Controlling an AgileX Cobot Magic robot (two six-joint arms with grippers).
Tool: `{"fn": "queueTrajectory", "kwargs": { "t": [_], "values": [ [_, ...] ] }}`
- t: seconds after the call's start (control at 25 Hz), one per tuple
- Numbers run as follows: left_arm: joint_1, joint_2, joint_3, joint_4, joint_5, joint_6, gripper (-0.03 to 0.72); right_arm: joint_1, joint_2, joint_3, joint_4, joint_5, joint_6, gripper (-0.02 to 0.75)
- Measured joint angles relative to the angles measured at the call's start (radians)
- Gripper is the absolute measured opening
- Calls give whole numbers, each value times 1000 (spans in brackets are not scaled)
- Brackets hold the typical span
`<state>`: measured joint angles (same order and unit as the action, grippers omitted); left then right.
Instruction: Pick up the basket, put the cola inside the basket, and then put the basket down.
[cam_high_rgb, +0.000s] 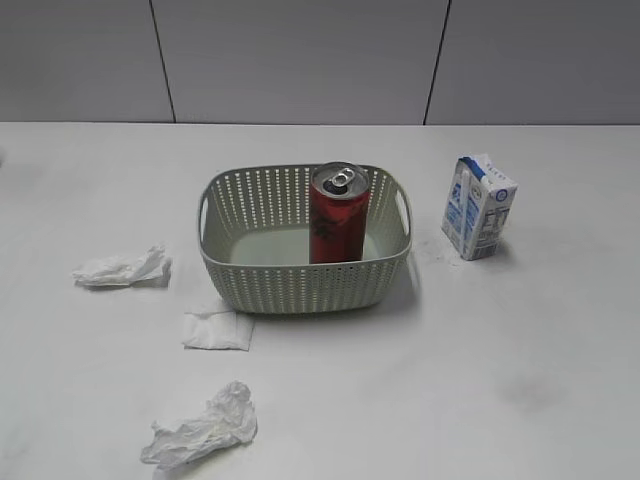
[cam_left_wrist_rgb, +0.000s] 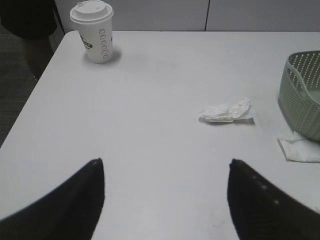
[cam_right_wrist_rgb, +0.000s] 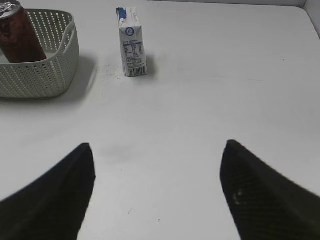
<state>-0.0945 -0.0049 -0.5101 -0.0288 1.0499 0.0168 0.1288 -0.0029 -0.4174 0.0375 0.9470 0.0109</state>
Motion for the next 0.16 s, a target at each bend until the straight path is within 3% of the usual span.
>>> {"fn": "queueTrajectory", "kwargs": {
  "t": [0.16],
  "values": [
    [0,0,0,0,0,0,578,0,0,0,0,0,0,591]
  ]
}}
